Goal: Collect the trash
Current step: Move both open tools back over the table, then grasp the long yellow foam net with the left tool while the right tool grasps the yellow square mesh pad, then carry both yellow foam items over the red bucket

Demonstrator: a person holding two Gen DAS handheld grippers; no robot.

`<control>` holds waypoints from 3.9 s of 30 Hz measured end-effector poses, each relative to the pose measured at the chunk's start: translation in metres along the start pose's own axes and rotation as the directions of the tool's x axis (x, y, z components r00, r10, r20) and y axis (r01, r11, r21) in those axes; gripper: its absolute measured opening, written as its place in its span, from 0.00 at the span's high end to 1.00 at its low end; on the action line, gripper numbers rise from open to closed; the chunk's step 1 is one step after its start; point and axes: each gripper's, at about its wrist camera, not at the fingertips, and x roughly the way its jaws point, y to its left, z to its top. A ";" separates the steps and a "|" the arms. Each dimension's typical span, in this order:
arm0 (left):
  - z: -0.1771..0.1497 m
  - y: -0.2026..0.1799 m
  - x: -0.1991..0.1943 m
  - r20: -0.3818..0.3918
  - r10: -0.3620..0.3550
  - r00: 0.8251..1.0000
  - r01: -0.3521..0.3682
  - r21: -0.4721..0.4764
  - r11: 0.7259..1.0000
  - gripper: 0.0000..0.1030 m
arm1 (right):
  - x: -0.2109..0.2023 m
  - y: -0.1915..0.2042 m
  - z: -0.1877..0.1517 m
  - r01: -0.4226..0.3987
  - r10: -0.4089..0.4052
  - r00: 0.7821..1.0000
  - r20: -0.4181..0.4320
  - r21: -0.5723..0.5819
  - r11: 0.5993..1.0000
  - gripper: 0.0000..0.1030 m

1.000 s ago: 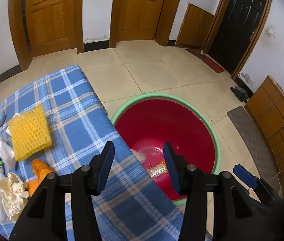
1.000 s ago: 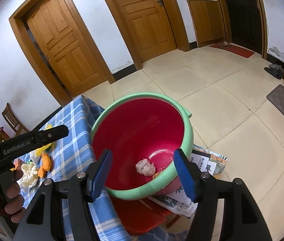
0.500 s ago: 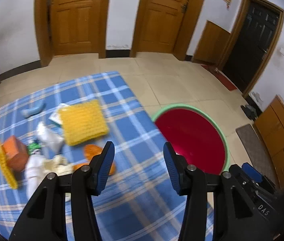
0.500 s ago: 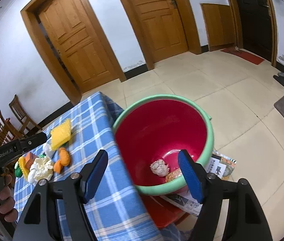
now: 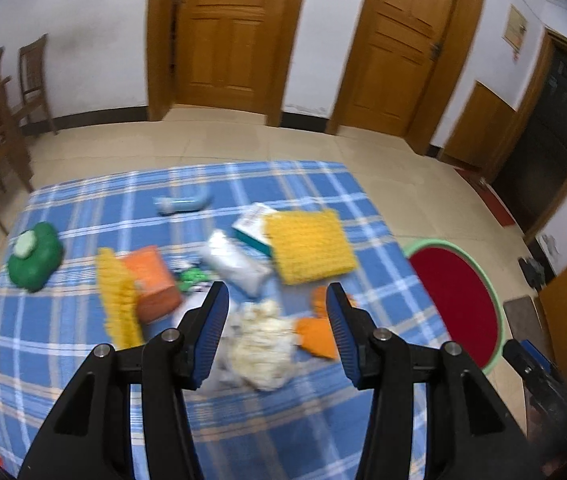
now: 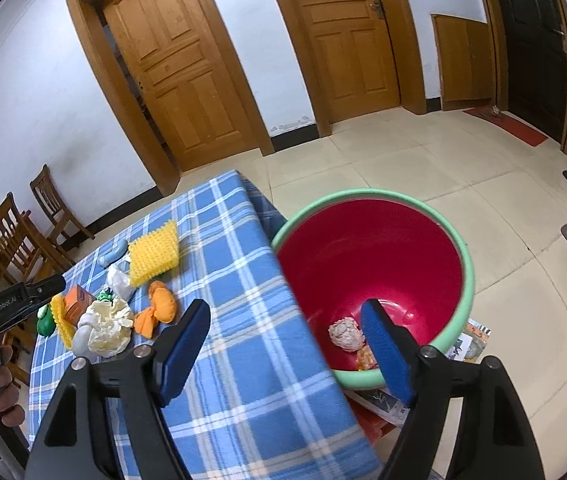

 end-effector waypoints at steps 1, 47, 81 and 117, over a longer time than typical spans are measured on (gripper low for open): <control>0.000 0.008 -0.001 0.003 0.015 1.000 -0.015 -0.011 1.000 0.51 | 0.002 0.003 0.001 -0.002 0.002 1.000 -0.002 -0.006 1.000 0.23; -0.017 0.123 0.032 0.000 -0.004 1.000 0.003 -0.244 0.970 0.74 | 0.166 0.124 0.031 -0.195 0.169 0.963 -0.209 -0.110 0.975 0.75; -0.008 0.128 0.016 0.068 0.026 0.997 -0.008 -0.247 0.969 0.76 | 0.184 0.117 0.045 -0.295 0.274 0.946 -0.173 -0.109 0.949 0.58; -0.011 0.027 -0.029 0.103 -0.085 0.991 0.092 -0.069 0.993 0.76 | 0.016 0.041 0.041 -0.290 0.289 0.953 0.090 -0.002 0.957 0.88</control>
